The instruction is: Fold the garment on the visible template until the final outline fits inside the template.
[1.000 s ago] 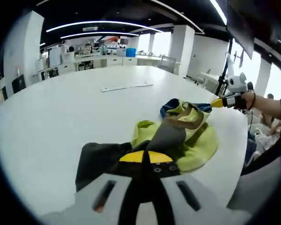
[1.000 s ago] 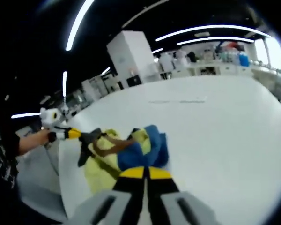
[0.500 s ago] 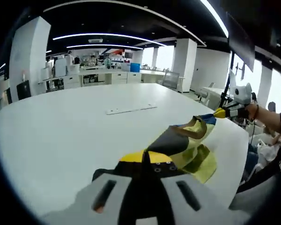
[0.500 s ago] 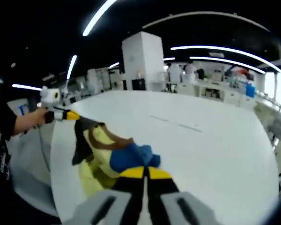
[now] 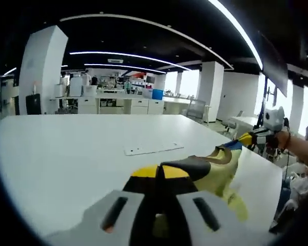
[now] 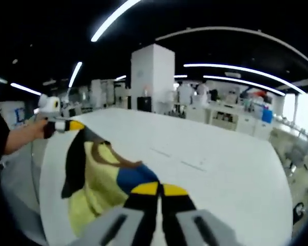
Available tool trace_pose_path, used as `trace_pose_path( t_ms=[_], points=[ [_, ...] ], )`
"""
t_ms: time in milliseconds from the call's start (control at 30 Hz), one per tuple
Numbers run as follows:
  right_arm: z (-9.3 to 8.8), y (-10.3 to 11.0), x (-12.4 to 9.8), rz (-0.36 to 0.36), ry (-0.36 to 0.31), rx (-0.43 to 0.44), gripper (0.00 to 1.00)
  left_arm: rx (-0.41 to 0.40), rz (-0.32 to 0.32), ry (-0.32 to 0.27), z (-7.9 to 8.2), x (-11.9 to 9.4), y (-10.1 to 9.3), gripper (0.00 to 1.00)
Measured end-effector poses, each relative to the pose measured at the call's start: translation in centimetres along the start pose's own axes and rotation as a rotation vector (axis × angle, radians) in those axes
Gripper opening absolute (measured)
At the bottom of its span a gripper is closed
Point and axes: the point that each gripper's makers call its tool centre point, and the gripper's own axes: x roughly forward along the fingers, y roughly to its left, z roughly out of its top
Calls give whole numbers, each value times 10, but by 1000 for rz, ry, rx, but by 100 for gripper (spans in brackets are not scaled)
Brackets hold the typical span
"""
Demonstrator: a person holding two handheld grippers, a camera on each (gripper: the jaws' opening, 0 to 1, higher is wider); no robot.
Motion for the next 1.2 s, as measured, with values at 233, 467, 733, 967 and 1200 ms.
trace_pose_path(
  t_ms=[233,467,733,967,1200],
  points=[
    [11,-25,22,-62,-59,83,0,-11,38,-30,7,33,18,0],
    [14,-50,50,-125,-78,115,0,-45,69,-58,3,75,38,0],
    [-1,-78,89,-201,-67,175,0,-56,115,16,-26,116,59,0],
    [-33,-93,122,-247,5,220,0,-39,147,116,-60,148,69,0],
    [-60,-103,144,-271,74,253,0,-31,173,223,-90,170,84,0]
  ],
)
